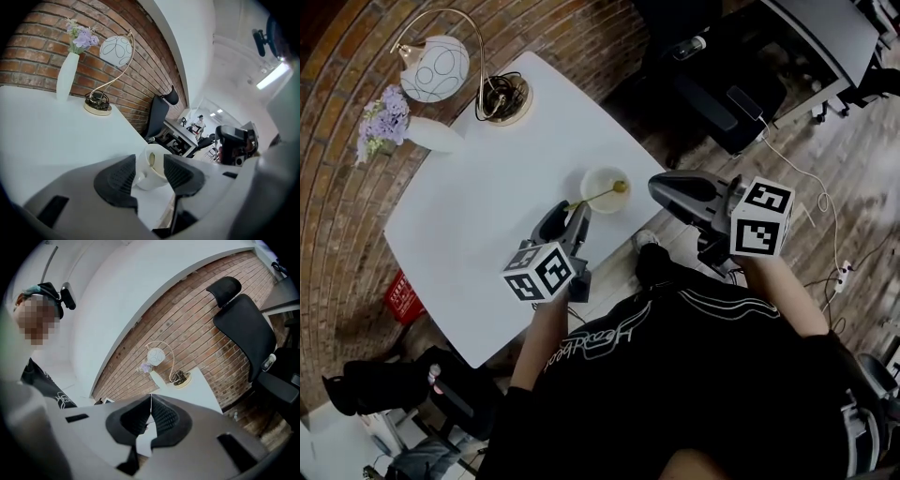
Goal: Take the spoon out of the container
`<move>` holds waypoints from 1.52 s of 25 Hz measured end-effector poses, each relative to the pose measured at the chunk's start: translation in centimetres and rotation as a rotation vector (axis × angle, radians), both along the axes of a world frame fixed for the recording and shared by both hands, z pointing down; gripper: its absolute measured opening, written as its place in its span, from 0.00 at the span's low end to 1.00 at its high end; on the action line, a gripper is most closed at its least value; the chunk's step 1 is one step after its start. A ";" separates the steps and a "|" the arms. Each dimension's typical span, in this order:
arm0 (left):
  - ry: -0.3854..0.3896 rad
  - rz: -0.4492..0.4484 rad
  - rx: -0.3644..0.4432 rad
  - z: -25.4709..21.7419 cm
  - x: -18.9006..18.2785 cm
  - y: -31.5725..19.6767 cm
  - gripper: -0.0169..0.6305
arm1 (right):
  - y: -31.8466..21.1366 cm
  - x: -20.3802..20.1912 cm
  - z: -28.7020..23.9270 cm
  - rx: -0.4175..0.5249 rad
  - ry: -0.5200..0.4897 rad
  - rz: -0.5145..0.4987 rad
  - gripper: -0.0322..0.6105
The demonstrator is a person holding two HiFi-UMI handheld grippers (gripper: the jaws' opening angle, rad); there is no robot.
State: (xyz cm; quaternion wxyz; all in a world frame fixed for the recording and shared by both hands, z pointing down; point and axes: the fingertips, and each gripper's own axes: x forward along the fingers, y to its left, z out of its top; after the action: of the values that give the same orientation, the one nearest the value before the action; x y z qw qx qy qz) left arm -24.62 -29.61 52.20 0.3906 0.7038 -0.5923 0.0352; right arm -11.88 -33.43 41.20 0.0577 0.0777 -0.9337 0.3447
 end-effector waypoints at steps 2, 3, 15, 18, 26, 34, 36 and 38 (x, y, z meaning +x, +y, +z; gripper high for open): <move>0.007 -0.003 0.004 0.1 0.0 -0.1 0.28 | -0.1 0.0 0.2 -0.020 -0.005 0.002 0.05; 0.010 -0.005 0.007 0.2 0.0 -0.1 0.24 | -0.1 0.0 0.3 -0.033 -0.011 0.004 0.05; 0.021 -0.009 0.013 0.0 0.2 -0.1 0.06 | -0.1 -0.1 0.8 -0.046 -0.005 0.015 0.05; 0.020 -0.011 0.010 0.0 0.1 -0.1 0.05 | 0.0 -0.1 1.0 -0.049 -0.003 0.017 0.05; 0.053 -0.040 0.009 -0.3 0.0 -0.3 0.04 | 0.2 0.3 1.0 -0.092 -0.027 0.032 0.05; 0.026 -0.042 0.042 -1.4 -0.1 0.0 0.04 | 1.2 0.7 1.0 -0.074 -0.022 0.039 0.05; 0.014 -0.045 0.051 -1.9 -0.4 0.1 0.04 | 1.6 0.8 1.0 -0.064 -0.015 0.038 0.05; 0.007 -0.049 0.062 -2.6 -0.7 0.5 0.04 | 2.1 0.9 0.9 -0.059 -0.010 0.036 0.05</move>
State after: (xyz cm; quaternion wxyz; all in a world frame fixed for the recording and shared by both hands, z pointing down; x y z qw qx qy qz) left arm -25.33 -29.14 49.62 0.3714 0.7009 -0.6089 0.0047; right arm -10.99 -31.34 42.13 0.0491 0.0913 -0.9219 0.3733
